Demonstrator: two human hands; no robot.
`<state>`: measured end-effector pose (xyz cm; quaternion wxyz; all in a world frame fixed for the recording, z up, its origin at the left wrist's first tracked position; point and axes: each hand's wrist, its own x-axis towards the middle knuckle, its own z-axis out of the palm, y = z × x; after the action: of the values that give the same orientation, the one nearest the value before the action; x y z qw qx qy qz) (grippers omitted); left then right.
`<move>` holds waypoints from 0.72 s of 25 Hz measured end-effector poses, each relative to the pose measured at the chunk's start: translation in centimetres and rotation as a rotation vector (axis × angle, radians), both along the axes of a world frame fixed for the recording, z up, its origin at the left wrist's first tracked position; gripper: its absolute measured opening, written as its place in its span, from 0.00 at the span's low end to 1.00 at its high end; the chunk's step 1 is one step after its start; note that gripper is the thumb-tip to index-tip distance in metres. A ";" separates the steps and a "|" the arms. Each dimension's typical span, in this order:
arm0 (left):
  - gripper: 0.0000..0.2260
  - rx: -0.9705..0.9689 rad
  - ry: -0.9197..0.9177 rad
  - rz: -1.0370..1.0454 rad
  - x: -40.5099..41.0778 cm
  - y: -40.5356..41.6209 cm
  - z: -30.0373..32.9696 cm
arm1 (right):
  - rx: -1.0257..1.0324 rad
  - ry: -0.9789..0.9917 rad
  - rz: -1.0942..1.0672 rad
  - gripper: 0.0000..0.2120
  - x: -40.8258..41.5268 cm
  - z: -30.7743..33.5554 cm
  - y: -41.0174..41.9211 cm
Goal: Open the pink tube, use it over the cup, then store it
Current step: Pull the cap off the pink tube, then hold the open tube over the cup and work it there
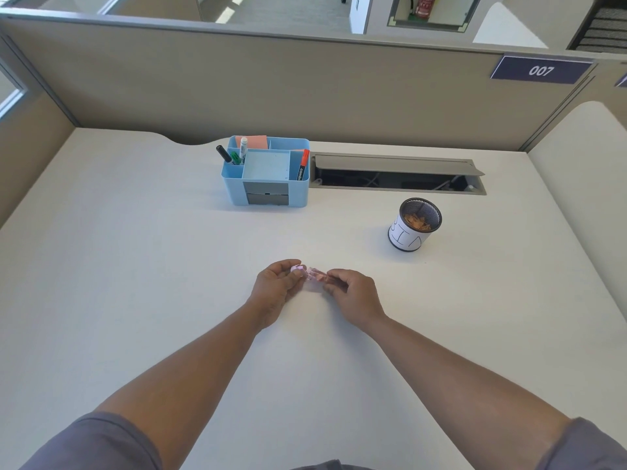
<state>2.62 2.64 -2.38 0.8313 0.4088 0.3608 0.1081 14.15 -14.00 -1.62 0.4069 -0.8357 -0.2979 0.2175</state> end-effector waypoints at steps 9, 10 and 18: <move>0.10 0.045 0.063 -0.016 1.4 -1.1 0.1 | 0.128 0.263 -0.232 0.07 0.1 0.1 -0.1; 0.11 0.033 0.059 -0.021 1.8 -1.5 0.0 | 0.163 0.296 -0.267 0.07 0.1 0.1 -0.2; 0.12 0.086 0.085 -0.078 7.4 -4.2 -0.3 | 0.300 0.182 -0.574 0.05 3.5 2.5 -3.4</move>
<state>10.06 -1.52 -2.68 0.8004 0.4620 0.3748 0.0736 17.68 -17.39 0.86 0.5950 -0.7934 -0.0413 0.1214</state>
